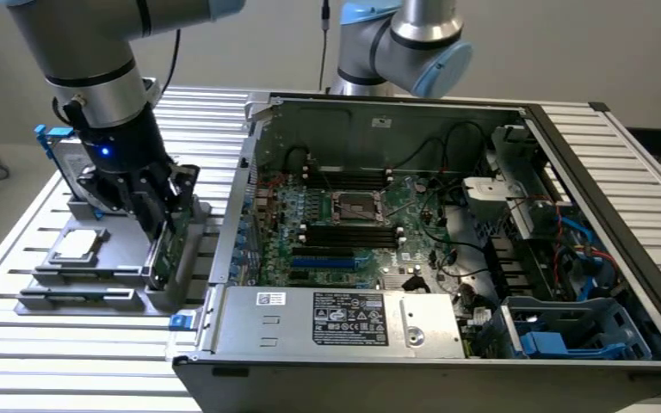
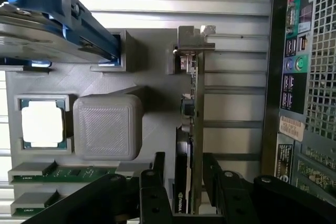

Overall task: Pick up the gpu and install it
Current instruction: 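Pick up the gpu and move the gpu toward the slot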

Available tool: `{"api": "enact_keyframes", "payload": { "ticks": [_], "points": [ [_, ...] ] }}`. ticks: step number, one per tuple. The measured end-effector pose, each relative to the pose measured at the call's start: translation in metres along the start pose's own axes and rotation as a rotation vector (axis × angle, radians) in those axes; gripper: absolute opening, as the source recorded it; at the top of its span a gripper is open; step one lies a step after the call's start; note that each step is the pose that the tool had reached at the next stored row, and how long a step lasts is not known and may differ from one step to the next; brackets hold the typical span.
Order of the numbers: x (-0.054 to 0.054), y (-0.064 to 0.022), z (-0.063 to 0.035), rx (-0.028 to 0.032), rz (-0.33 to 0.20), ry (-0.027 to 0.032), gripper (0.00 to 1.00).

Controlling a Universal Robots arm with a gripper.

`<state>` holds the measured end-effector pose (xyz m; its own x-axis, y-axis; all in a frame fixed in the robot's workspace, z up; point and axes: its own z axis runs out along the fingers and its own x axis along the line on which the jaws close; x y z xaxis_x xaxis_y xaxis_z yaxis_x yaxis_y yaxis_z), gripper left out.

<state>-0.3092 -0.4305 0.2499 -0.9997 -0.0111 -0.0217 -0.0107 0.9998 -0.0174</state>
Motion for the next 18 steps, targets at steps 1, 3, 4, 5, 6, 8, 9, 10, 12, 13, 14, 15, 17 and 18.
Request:
{"api": "enact_keyframes", "payload": {
  "ticks": [1,3,4,5,6,8,9,10,12,13,14,15,17,18],
  "points": [
    [0.0000,0.0000,0.0016,0.0000,0.000,-0.0002,0.42],
    [0.0000,0.0000,0.0033,0.0000,0.000,-0.0002,0.42],
    [0.0000,0.0000,0.0036,0.0001,0.000,-0.0001,0.42],
    [0.0000,0.0000,0.0040,0.0000,0.000,-0.0001,0.42],
    [0.0000,0.0001,0.0051,-0.0001,0.000,-0.0005,0.42],
    [0.0001,0.0001,0.0072,-0.0001,0.000,-0.0013,0.42],
    [0.0001,0.0001,0.0080,-0.0001,0.000,-0.0015,0.42],
    [0.0001,0.0001,0.0085,0.0000,0.000,-0.0016,0.42],
    [0.0002,0.0001,0.0088,0.0002,0.000,-0.0017,0.42],
    [0.0002,0.0001,0.0091,0.0002,0.000,-0.0019,0.42],
    [0.0001,0.0001,0.0094,0.0000,0.000,-0.0022,0.42],
    [0.0002,0.0001,0.0095,0.0001,0.000,-0.0024,0.42],
    [0.0002,0.0001,0.0098,0.0000,0.000,-0.0025,0.42],
    [0.0002,0.0001,0.0098,0.0000,0.000,-0.0026,0.42]
  ]
}}
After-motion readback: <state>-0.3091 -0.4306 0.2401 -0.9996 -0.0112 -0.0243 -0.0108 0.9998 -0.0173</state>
